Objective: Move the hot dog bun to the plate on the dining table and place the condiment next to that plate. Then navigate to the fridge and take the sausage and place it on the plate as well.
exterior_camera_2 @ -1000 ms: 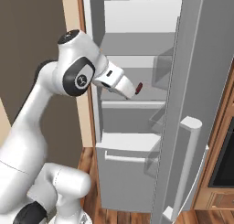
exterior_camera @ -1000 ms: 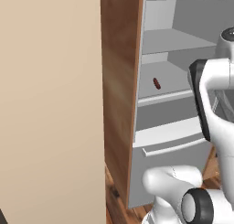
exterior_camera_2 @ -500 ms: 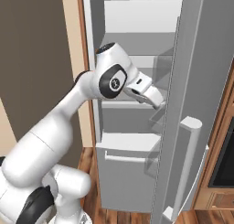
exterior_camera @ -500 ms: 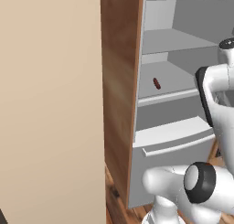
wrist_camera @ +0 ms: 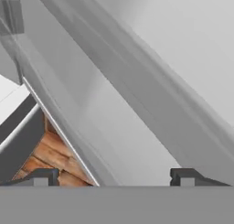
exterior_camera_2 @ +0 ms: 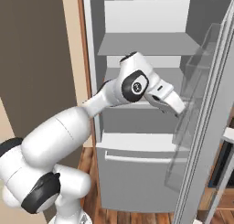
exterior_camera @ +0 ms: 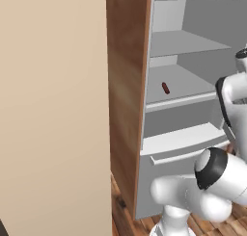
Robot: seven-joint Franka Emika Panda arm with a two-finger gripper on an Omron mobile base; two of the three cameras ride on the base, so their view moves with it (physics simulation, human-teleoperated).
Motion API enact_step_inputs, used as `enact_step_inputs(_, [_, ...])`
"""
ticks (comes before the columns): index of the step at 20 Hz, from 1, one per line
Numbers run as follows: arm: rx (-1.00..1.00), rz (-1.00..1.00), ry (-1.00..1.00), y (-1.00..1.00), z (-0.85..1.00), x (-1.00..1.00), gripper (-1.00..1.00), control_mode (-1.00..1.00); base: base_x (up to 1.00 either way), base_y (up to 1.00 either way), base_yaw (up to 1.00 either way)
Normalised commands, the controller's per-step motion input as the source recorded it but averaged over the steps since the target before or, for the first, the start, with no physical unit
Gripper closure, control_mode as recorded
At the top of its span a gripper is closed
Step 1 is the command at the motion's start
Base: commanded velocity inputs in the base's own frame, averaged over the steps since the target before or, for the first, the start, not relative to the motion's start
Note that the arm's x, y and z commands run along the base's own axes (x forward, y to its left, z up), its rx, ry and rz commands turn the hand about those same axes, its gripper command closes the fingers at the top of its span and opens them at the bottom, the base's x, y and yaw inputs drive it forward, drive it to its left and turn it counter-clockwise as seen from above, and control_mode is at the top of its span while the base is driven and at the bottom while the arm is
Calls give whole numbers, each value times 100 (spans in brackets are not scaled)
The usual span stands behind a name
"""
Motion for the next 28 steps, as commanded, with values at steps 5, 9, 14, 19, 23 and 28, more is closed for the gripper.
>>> enact_step_inputs(5, [-8, -14, 0, -100, -19, 0, -100, -100, 0, 0, 0])
enact_step_inputs(9, [-3, 0, -10, -72, 5, -38, -100, -100, 0, 0, 0])
enact_step_inputs(14, [0, 23, -7, 79, 40, -97, -100, -100, 0, 0, 0])
enact_step_inputs(19, [-1, 28, 0, 100, 47, -89, -100, -100, 0, 0, 0])
enact_step_inputs(23, [0, 33, 0, 100, 33, -54, -100, -100, 0, 0, 0])
enact_step_inputs(28, [0, 36, 2, 100, 16, -9, -100, -100, 0, 0, 0])
